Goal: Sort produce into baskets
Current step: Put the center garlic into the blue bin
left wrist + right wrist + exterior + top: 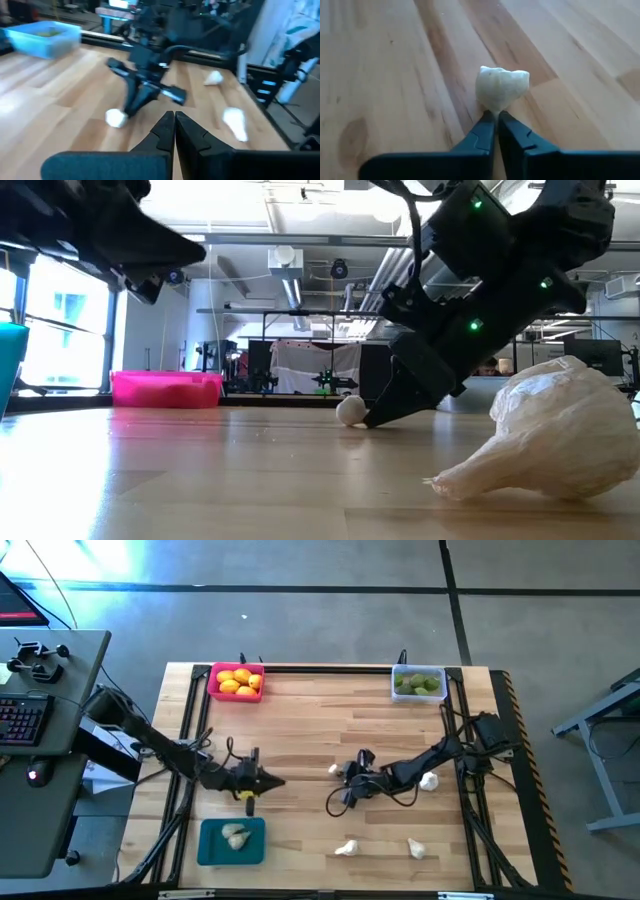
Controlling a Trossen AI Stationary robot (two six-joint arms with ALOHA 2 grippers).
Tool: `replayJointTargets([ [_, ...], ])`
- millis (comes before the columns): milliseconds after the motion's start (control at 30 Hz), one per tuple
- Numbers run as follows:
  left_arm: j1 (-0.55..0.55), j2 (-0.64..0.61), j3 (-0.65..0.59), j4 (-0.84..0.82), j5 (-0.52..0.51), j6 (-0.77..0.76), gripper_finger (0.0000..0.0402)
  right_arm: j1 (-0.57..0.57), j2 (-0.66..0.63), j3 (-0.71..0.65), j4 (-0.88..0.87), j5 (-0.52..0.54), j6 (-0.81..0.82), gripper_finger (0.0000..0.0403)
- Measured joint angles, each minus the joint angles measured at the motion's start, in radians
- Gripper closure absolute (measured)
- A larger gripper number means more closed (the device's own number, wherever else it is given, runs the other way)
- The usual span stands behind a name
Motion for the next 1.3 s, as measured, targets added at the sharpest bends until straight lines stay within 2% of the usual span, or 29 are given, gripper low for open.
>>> replayJointTargets([
  [200,0.054,-0.085,-0.057,-0.007,-0.107,0.055,0.0401,0.004,0.004,0.062,0.043,-0.149,-0.100,0.0395],
  [467,0.164,-0.129,-0.091,-0.013,-0.131,0.070,0.0401,0.051,0.017,0.325,0.014,-0.250,-0.263,0.0401],
  [667,0.213,-0.129,-0.091,-0.005,-0.135,0.087,0.0401,0.081,0.141,0.587,-0.069,-0.272,-0.353,0.0402],
  [967,0.238,-0.129,-0.091,-0.002,-0.144,0.097,0.0401,0.087,0.359,0.923,-0.187,-0.338,-0.379,0.0403],
  [1167,0.238,-0.129,-0.090,-0.005,-0.142,0.097,0.0401,0.087,0.479,1.091,-0.294,-0.361,-0.371,0.0403],
  [1300,0.238,-0.129,-0.090,-0.005,-0.146,0.103,0.0401,0.082,0.522,1.152,-0.341,-0.362,-0.334,0.0403],
])
